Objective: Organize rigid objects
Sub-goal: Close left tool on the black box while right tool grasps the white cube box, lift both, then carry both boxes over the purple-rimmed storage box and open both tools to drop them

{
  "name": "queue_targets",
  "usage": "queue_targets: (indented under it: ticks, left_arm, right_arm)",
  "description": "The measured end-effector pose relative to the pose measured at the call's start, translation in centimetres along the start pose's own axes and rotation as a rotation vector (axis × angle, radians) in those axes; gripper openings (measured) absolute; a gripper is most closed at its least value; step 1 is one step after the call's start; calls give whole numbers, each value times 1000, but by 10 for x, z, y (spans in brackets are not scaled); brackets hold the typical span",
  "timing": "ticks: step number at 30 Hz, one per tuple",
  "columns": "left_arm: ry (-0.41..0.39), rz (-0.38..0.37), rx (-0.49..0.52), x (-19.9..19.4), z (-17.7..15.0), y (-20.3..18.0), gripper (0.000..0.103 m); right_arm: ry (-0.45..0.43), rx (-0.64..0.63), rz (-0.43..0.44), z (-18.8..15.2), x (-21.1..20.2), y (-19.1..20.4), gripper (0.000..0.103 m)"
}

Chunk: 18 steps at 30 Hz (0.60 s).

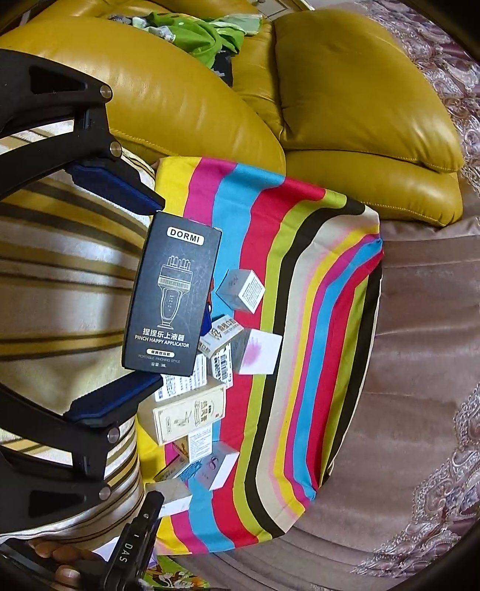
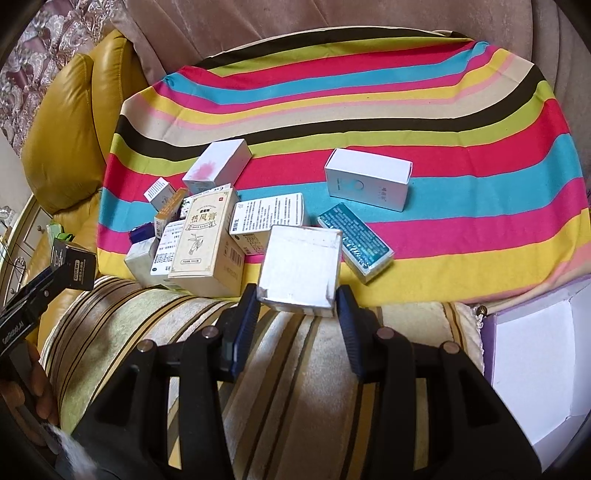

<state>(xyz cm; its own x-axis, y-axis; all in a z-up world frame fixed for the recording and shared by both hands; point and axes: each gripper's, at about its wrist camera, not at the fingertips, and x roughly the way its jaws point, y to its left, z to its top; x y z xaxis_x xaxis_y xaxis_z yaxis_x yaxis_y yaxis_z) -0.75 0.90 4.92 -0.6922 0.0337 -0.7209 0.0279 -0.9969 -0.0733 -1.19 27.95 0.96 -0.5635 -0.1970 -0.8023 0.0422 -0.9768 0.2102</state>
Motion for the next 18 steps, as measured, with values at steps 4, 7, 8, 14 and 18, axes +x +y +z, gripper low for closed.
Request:
queue_targets:
  ticks: [4, 7, 8, 14, 18]
  left_arm:
    - [-7, -7, 29, -5, -2, -12, 87]
    - [-8, -21, 53, -7, -2, -24, 87]
    - [-8, -25, 63, -7, -1, -29, 87]
    - [-10, -72, 142, -12, 2, -63, 87]
    - [-10, -143, 209, -16, 4, -94, 87]
  right_arm:
    - [2, 10, 11, -1, -2, -4, 47]
    - [-4, 23, 17, -3, -7, -9, 47]
    - [-8, 28, 18, -4, -10, -11, 47]
    - [-39, 100, 35, -10, -32, -36, 47]
    - [-60, 137, 30, -17, -48, -56, 47]
